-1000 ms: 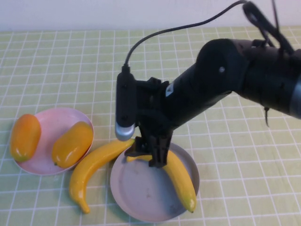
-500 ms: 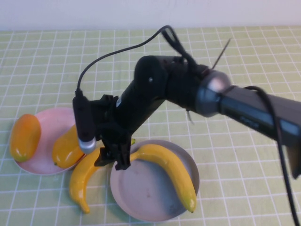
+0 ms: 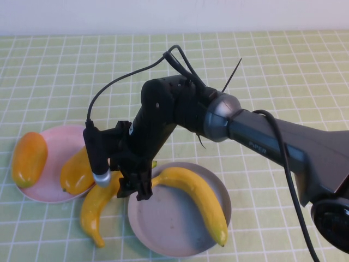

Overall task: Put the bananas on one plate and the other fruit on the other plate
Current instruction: Put another type of fruit in the right plate

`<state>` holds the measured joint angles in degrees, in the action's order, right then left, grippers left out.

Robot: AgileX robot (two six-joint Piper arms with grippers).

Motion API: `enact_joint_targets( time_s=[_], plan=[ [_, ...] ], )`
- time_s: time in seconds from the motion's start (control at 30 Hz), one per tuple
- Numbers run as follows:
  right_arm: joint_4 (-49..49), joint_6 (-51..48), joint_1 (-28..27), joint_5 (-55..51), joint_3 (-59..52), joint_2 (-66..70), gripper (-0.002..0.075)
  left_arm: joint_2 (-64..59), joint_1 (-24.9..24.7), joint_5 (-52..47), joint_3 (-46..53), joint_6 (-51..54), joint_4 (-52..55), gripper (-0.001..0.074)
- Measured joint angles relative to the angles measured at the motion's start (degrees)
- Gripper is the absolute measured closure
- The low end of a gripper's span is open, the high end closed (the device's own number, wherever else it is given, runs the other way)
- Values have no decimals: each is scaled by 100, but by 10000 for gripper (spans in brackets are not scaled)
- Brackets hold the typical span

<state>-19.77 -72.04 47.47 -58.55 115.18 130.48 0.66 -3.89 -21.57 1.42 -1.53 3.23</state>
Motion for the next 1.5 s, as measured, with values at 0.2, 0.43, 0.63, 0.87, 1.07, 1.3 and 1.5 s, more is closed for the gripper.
enact_joint_targets(
  time_s=[0.2,0.43,0.63,0.87,1.07,1.3,1.5],
  plan=[
    [21,253,0,311,8,63,281,0,0,0,0,0,0,738],
    [123,318,0,398,8,234,281,0,0,0,0,0,0,738],
    [162,327,0,407,8,247,295,0,0,0,0,0,0,738],
    [199,327,0,423,8,247,424,0,0,0,0,0,0,738],
    [202,327,0,423,8,247,423,0,0,0,0,0,0,738],
    [430,316,0,350,8,174,423,0,0,0,0,0,0,738],
    [793,327,0,294,8,-233,423,0,0,0,0,0,0,738]
  ],
)
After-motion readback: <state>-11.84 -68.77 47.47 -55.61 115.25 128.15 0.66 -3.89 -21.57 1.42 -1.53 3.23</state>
